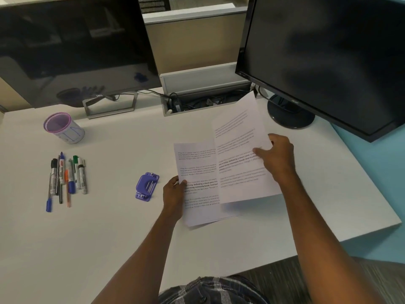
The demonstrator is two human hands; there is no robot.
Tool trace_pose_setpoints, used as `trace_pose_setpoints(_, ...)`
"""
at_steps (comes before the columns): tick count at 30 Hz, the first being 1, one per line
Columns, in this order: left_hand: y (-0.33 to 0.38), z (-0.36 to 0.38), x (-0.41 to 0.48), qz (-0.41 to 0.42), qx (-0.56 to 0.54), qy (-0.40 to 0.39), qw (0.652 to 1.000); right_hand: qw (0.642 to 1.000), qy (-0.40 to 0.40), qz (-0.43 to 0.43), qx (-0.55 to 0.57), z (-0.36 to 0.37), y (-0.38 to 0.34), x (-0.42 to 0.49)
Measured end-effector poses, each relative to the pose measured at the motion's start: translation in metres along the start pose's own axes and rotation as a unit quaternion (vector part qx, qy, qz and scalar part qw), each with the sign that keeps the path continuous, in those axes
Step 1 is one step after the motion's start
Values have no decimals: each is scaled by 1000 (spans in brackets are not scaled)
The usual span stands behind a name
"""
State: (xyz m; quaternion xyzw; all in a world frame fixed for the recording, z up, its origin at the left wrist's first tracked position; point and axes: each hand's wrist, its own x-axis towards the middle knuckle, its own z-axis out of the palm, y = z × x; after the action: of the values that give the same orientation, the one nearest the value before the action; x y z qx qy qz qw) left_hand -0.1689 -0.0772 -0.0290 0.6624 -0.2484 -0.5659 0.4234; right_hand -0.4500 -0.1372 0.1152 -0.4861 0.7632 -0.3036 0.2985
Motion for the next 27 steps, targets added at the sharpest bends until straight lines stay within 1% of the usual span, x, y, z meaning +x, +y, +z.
trace_pose_setpoints(4, 3, 2, -1, -21, 8, 16, 1000, 990, -93, 27, 105, 29, 20, -11)
trace_pose_setpoints(9, 6, 3, -5, -23, 8, 15, 1000, 975, -143, 84, 147, 74, 44, -21)
trace_pose_setpoints(12, 5, 4, -4, -20, 3, 15, 1000, 974, -150, 92, 139, 94, 54, -25)
trace_pose_setpoints(19, 4, 3, -3, -13, 6, 13, 1000, 989, -127, 54, 47, 121, 55, -31)
trace_pose_setpoints(27, 2, 2, 0, 7, 6, 3, 1000, 992, -125, 29, 0, 134, 57, -34)
